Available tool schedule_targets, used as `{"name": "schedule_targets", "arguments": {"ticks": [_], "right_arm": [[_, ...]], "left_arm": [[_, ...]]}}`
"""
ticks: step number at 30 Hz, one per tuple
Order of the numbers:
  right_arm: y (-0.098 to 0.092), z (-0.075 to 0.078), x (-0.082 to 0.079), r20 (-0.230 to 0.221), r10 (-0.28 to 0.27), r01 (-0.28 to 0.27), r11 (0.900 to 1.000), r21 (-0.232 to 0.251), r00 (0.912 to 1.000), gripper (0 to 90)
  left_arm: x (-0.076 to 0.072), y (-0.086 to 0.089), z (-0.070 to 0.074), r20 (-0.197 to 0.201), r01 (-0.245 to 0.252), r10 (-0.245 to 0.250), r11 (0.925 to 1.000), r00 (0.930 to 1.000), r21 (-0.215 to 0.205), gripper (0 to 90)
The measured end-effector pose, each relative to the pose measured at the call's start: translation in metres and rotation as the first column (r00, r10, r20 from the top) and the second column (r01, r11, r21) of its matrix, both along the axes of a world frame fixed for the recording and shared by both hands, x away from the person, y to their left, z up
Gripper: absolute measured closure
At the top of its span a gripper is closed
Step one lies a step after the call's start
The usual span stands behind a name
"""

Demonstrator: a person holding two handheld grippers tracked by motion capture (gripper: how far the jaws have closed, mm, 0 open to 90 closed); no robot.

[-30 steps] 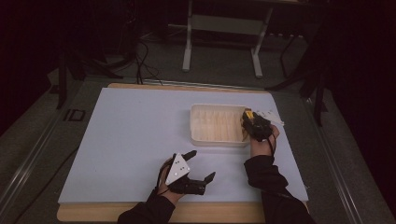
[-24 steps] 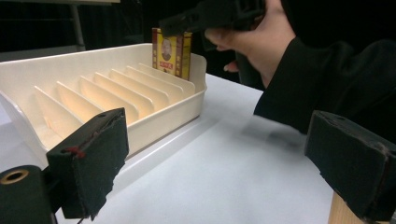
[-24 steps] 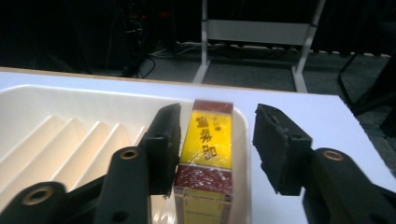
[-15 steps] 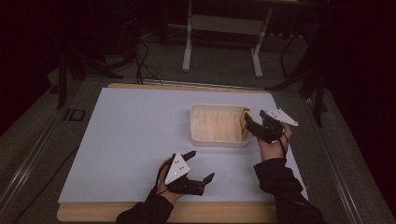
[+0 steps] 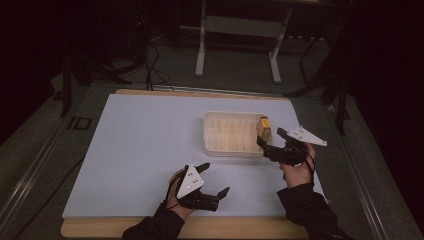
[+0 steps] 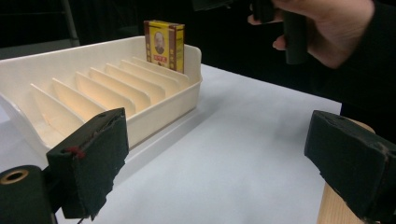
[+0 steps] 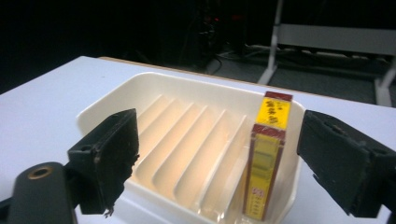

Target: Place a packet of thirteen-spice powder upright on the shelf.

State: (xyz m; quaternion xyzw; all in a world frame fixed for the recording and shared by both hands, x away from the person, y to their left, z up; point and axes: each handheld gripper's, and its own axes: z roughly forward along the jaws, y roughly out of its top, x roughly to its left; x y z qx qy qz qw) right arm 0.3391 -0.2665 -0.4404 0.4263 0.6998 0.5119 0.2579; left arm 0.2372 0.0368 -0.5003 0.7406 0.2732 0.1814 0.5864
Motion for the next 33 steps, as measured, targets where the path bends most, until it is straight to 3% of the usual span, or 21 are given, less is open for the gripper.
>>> {"name": "schedule_targets", "arguments": {"ticks": [10, 16, 20, 24, 33], "right_arm": [[-0.002, -0.006, -0.029, 0.019, 0.079, -0.078, 0.996, -0.045, 0.9967, 13.3], [-0.001, -0.012, -0.045, 0.004, 0.13, -0.13, 0.989, -0.067, 0.9915, 13.3], [0.001, -0.017, -0.051, -0.011, 0.179, -0.179, 0.98, -0.082, 0.9838, 13.3], [0.004, -0.021, -0.057, -0.021, 0.24, -0.241, 0.965, -0.102, 0.9706, 13.2], [0.004, -0.029, -0.071, -0.05, 0.284, -0.288, 0.949, -0.13, 0.9576, 13.4]], "left_arm": [[-0.001, 0.003, 0.0, -0.004, -0.007, 0.007, 1.0, 1.0, 0.002, 7.3], [-0.001, 0.002, -0.001, 0.002, -0.003, 0.003, 1.0, 1.0, 0.005, 7.3], [-0.002, 0.002, -0.001, 0.007, -0.001, 0.001, 1.0, 1.0, 0.001, 7.3], [-0.002, 0.003, -0.001, 0.012, -0.003, 0.002, 1.0, 0.9999, 0.006, 7.3], [-0.001, 0.004, -0.001, 0.013, 0.0, 0.0, 1.0, 0.9999, 0.009, 7.3]]}}
